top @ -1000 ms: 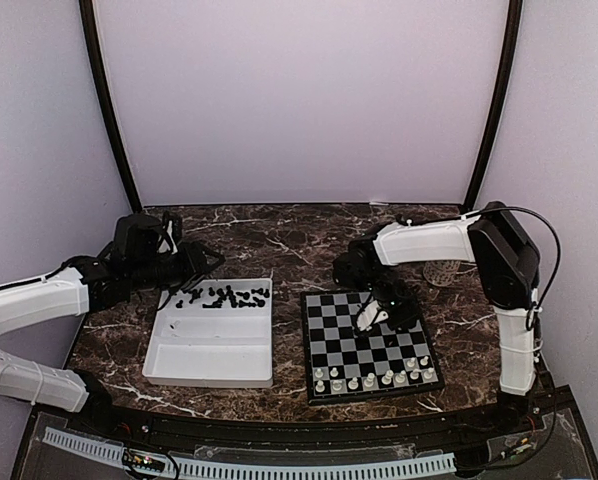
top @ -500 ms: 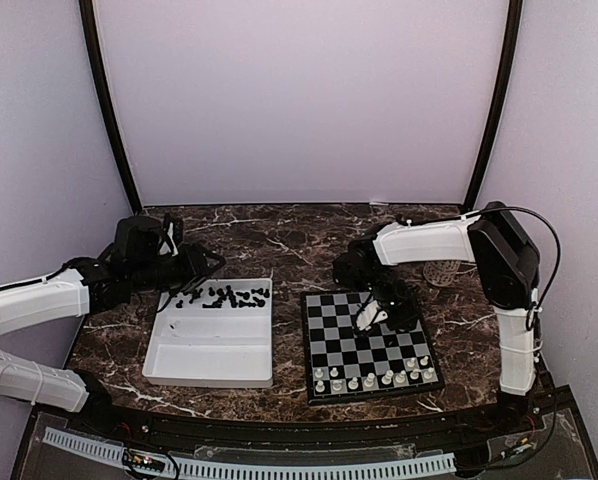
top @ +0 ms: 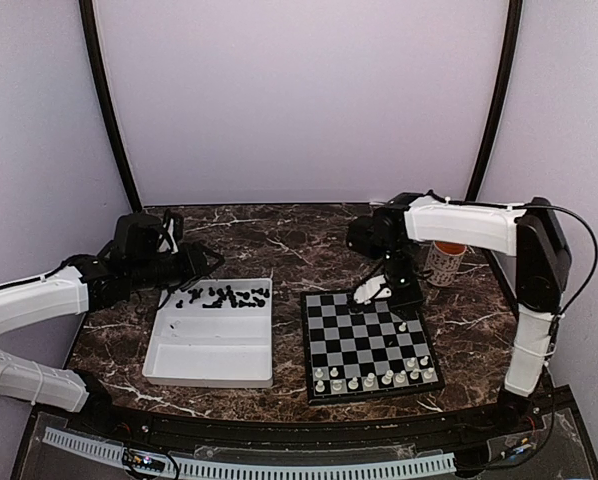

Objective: Set up the chess pieces on the board
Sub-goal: Place the pawn on the chessboard, then move the pawn to f2.

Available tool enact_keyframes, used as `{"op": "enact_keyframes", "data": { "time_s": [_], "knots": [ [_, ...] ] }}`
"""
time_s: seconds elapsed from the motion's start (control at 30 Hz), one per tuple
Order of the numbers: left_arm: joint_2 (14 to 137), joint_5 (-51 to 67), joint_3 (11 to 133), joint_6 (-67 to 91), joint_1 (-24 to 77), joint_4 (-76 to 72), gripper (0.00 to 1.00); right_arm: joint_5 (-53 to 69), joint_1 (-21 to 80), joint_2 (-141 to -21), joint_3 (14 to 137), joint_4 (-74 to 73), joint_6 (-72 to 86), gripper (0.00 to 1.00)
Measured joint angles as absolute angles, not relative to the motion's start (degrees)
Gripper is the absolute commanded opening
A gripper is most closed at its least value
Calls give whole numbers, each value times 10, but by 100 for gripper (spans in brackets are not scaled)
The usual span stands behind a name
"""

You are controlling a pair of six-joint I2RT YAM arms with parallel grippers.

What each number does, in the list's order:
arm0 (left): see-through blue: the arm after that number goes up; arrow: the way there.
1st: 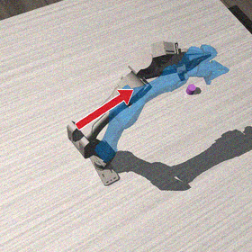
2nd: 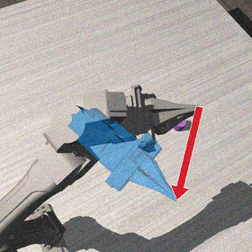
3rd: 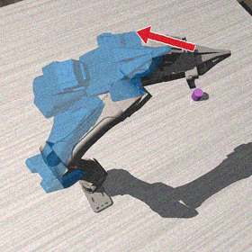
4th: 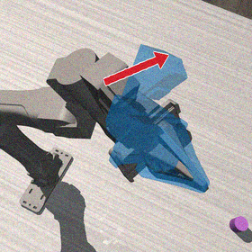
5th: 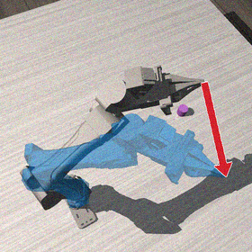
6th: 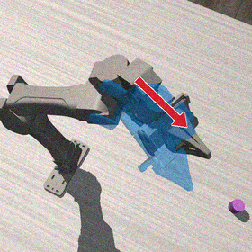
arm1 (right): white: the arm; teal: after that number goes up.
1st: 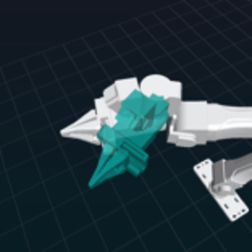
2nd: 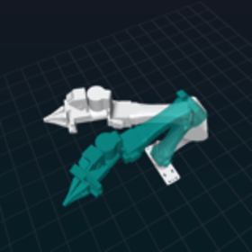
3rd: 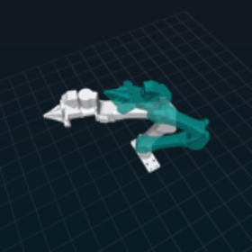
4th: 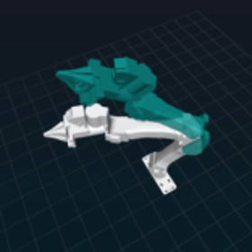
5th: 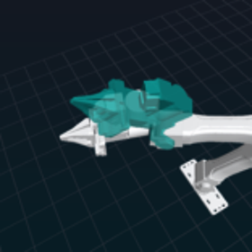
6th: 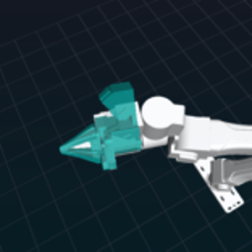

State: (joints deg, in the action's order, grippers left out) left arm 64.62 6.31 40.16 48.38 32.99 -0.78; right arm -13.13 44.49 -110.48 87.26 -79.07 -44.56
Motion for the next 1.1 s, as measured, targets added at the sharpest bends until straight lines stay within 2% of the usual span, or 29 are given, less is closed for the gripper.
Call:
{"op": "enact_keyframes", "data": {
  "time_s": [0.27, 0.37, 0.5, 0.73, 1.1],
  "knots": [
    [658, 30, 460, 410, 330, 39, 50, 21, 353, -955, 793, -670, -441, 28],
    [660, 21, 480, 388, 330, 55, 50, 74, 328, -929, 743, -608, -419, 35],
    [660, 15, 492, 372, 330, 69, 50, 118, 323, -908, 672, -533, -382, 35],
    [660, 0, 492, 362, 330, 86, 50, 122, 323, -907, 614, -463, -335, 32],
    [660, -1, 491, 362, 330, 88, 50, 99, 322, -924, 605, -449, -322, 24]
  ]
}}
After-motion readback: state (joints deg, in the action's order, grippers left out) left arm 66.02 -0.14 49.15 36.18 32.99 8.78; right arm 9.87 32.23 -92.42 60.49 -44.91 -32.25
